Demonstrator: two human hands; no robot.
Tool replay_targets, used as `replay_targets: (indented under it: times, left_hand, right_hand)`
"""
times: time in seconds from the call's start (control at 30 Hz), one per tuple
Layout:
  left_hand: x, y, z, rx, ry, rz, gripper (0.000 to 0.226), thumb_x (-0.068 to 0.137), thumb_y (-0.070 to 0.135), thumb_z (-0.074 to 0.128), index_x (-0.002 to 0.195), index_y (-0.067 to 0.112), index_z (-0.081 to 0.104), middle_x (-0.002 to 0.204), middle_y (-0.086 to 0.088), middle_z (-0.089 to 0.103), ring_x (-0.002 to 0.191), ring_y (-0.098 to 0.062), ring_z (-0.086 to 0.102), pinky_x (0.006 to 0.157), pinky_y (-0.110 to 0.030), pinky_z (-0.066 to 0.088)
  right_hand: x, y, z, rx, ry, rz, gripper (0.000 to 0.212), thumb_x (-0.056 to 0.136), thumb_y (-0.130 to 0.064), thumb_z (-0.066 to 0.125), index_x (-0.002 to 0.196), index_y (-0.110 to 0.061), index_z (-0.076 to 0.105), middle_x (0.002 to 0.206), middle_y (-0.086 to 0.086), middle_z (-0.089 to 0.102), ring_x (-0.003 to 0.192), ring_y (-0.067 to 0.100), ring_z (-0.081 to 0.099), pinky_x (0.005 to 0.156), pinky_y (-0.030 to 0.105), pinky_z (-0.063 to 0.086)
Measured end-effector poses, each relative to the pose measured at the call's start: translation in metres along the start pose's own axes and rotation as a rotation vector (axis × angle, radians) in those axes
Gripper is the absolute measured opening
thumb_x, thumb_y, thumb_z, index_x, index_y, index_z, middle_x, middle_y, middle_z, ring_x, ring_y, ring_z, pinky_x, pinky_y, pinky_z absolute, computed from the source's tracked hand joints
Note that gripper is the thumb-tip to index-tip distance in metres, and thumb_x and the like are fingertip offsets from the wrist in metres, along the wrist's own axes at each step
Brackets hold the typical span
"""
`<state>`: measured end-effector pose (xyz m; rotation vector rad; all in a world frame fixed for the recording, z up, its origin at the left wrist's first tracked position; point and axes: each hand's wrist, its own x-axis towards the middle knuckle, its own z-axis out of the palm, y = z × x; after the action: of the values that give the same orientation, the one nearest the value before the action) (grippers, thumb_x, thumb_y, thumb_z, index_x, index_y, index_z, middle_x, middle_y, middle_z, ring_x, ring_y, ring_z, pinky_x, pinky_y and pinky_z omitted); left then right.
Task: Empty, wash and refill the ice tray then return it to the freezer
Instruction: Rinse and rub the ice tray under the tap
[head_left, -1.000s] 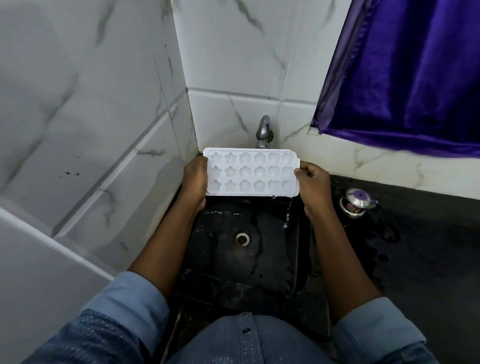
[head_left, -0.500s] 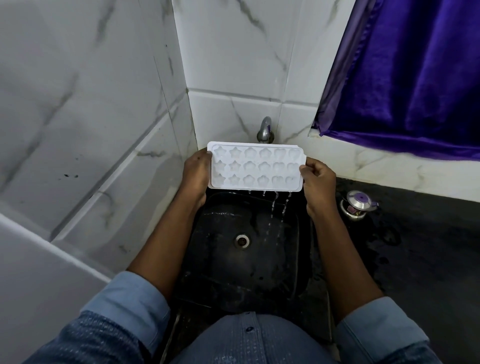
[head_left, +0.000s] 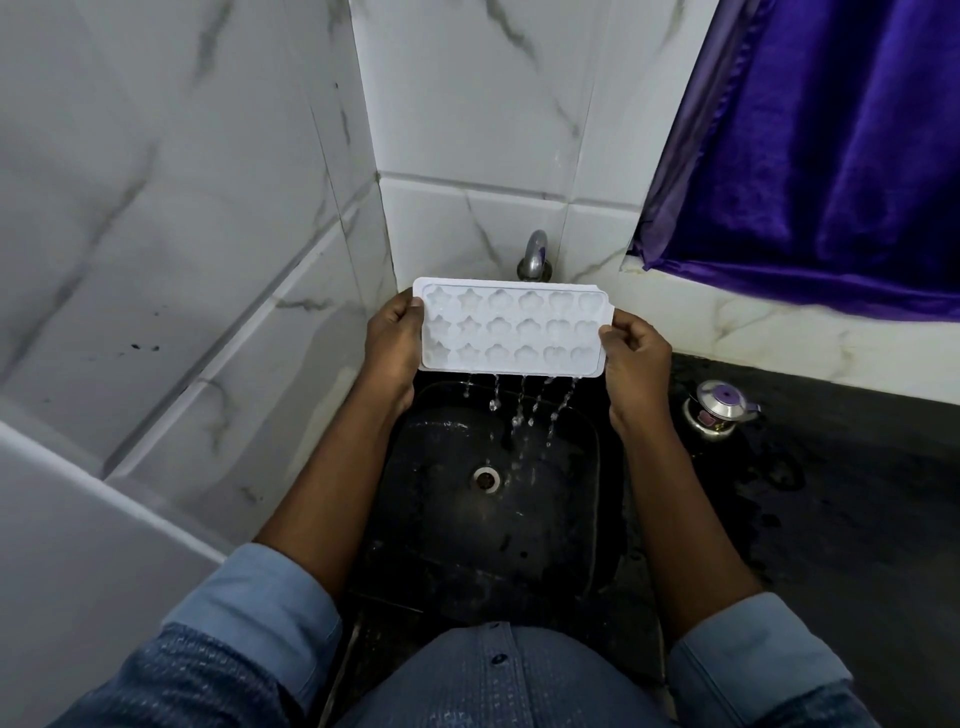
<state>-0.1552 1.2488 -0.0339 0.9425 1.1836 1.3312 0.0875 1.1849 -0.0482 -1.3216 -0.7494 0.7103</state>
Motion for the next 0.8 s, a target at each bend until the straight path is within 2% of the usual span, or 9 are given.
replay_targets:
  times: [0.1, 0.27, 0.37, 0.5, 0.63, 0.8]
  left_hand:
    - [-0.0026, 0.0017, -0.0006, -0.008, -0.003, -0.002, 0.029, 0.110, 0.014, 0.050, 0.110, 0.021, 0.078, 0.108, -0.005, 0.081, 0.110, -0.032, 0.075, 0.095, -0.049, 0.062]
    - [-0.0023, 0.0037, -0.0030, 0.016, 0.008, 0.002, 0.027, 0.109, 0.016, 0.052, 0.116, 0.018, 0.078, 0.113, -0.008, 0.080, 0.111, -0.033, 0.075, 0.099, -0.057, 0.058]
    - [-0.0031, 0.0052, -0.0045, 0.015, -0.002, 0.003, 0.028, 0.109, 0.016, 0.051, 0.115, 0.021, 0.078, 0.114, -0.007, 0.080, 0.110, -0.031, 0.076, 0.099, -0.057, 0.059]
    - [-0.0044, 0.0064, -0.0068, 0.007, -0.006, 0.005, 0.029, 0.109, 0.015, 0.051, 0.126, 0.013, 0.075, 0.115, -0.008, 0.080, 0.109, -0.030, 0.076, 0.097, -0.054, 0.060]
    - [-0.0064, 0.0079, -0.0078, -0.005, -0.011, 0.001, 0.028, 0.109, 0.015, 0.052, 0.125, 0.013, 0.075, 0.115, -0.008, 0.080, 0.108, -0.030, 0.076, 0.096, -0.054, 0.061]
    - [-0.0087, 0.0103, -0.0086, -0.009, -0.014, 0.007, 0.028, 0.110, 0.015, 0.052, 0.127, 0.013, 0.074, 0.114, -0.007, 0.080, 0.107, -0.028, 0.077, 0.095, -0.051, 0.062]
  right_hand:
    - [-0.0012, -0.0005, 0.0002, 0.017, -0.008, 0.004, 0.025, 0.099, -0.002, 0.061, 0.110, -0.018, 0.078, 0.099, -0.003, 0.080, 0.091, 0.011, 0.075, 0.079, 0.028, 0.061]
    - [-0.0012, -0.0007, -0.0012, 0.014, -0.005, -0.011, 0.026, 0.099, -0.003, 0.061, 0.113, -0.017, 0.078, 0.103, 0.000, 0.080, 0.096, 0.016, 0.076, 0.086, 0.034, 0.063]
    - [-0.0034, -0.0027, 0.0000, 0.012, -0.004, -0.022, 0.025, 0.099, -0.003, 0.062, 0.110, -0.019, 0.078, 0.100, -0.002, 0.080, 0.093, 0.014, 0.075, 0.086, 0.035, 0.063]
    - [-0.0047, -0.0053, 0.0009, 0.013, -0.005, -0.034, 0.025, 0.099, -0.004, 0.062, 0.110, -0.020, 0.078, 0.100, 0.000, 0.080, 0.093, 0.015, 0.075, 0.086, 0.035, 0.063]
    - [-0.0077, -0.0075, 0.0033, 0.015, 0.003, -0.047, 0.027, 0.100, -0.003, 0.061, 0.109, -0.022, 0.077, 0.098, -0.005, 0.080, 0.092, 0.014, 0.075, 0.082, 0.030, 0.062]
    - [-0.0080, -0.0085, 0.0043, 0.019, 0.008, -0.050, 0.024, 0.101, -0.003, 0.060, 0.112, -0.018, 0.076, 0.094, -0.007, 0.078, 0.089, 0.011, 0.073, 0.082, 0.030, 0.061]
